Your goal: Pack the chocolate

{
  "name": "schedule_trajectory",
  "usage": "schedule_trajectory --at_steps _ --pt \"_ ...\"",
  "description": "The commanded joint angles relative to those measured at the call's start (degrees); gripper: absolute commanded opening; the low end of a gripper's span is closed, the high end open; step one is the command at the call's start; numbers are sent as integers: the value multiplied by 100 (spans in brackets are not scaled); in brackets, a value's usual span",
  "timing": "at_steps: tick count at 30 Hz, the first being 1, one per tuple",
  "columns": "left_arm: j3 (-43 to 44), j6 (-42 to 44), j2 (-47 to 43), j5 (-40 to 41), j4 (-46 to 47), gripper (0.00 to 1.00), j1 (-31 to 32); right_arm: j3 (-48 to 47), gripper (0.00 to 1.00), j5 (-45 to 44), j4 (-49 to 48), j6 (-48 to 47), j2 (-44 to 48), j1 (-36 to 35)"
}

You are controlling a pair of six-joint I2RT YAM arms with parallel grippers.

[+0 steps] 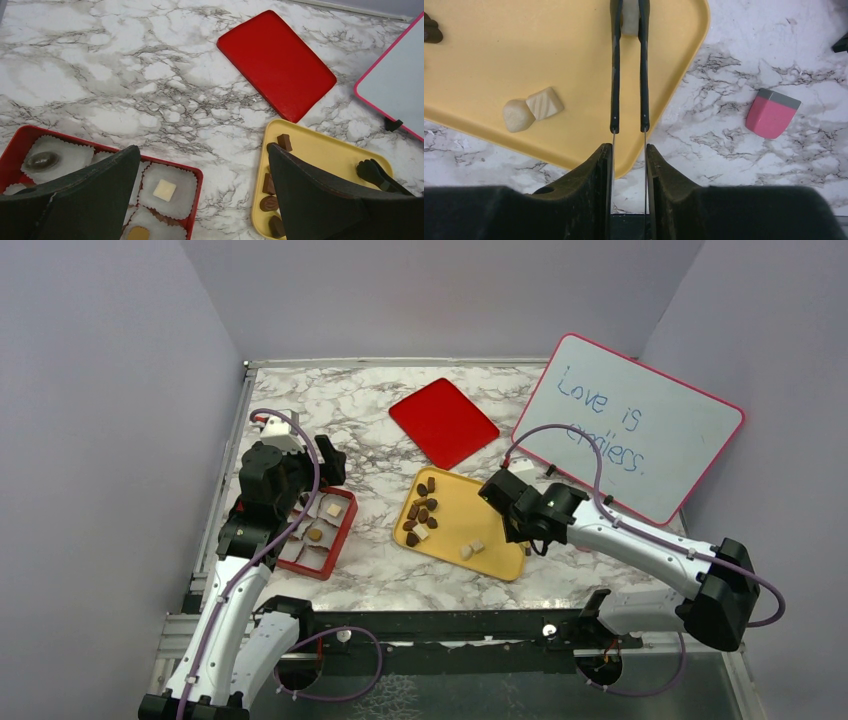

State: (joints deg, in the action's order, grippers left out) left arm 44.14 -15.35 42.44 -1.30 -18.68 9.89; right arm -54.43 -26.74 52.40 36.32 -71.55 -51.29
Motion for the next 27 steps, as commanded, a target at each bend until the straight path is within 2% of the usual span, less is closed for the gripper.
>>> schedule_trajectory --at_steps 1,4,15,27 --pt "-34 59 -17 -19 22 99 22 3 29 28 -138 -18 -7 16" --pt "4 50 14 -36 23 99 22 -29 26 29 -98 -19 -3 14" --pt "42 11 11 -35 14 99 25 -214 23 287 -208 -182 38 15" --pt "363 -71 -172 86 -189 99 15 -499 21 891 -979 -632 -19 16"
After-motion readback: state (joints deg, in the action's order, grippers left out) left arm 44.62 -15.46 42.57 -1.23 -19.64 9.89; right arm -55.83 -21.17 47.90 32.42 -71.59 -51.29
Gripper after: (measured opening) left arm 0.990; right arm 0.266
